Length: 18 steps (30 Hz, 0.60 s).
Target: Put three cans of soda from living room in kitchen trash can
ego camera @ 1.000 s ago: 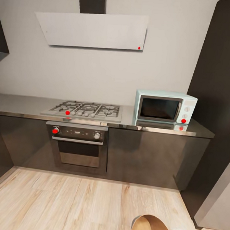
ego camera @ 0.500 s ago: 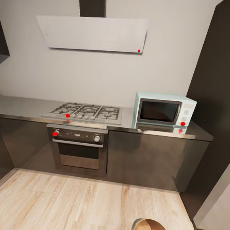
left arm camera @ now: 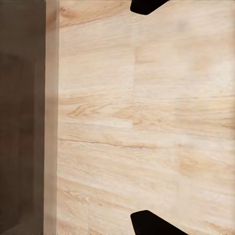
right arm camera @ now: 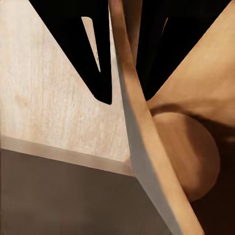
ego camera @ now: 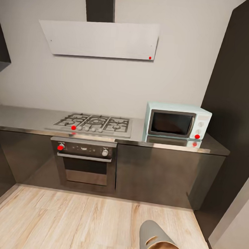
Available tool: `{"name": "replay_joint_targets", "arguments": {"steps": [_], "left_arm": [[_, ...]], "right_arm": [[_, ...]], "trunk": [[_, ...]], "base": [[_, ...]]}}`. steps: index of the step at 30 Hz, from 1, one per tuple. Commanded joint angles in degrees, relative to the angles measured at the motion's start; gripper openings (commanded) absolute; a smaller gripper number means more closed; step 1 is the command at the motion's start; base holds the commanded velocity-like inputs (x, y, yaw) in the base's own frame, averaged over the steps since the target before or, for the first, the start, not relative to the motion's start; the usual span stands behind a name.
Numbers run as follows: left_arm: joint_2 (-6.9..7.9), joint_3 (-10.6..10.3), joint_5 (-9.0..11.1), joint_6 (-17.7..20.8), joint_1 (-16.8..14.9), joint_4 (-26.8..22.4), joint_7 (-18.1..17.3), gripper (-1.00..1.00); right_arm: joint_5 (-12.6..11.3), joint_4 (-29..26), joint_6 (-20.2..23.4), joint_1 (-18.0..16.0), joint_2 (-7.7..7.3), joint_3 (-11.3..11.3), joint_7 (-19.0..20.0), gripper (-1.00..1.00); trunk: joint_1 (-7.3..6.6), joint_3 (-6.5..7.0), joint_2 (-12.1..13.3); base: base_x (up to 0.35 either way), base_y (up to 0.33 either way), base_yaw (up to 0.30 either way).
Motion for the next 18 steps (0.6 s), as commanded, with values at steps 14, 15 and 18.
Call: {"name": "replay_joint_targets", "arguments": {"steps": [14, 15, 18], "left_arm": [[0.03, 0.0, 0.0, 0.0, 0.0, 0.0, 0.0, 1.0], [0.02, 0.0, 0.0, 0.0, 0.0, 0.0, 0.0, 1.0], [0.0, 0.0, 0.0, 0.0, 0.0, 0.0, 0.0, 1.0]], "right_arm": [[-0.2, -0.2, -3.3, 1.9, -0.01, -0.6, 2.5, -1.0], [-0.2, -0.2, -3.3, 1.9, -0.01, -0.6, 2.5, -1.0], [-0.2, -0.2, -3.4, 1.9, -0.01, -0.6, 2.5, -1.0]], "trunk": [[-3.08, 2.52, 5.6], [-3.3, 2.7, 6.0], [-3.96, 3.24, 7.2]], "base": [[0.0, 0.0, 0.0], [0.0, 0.0, 0.0], [0.0, 0.0, 0.0]]}}
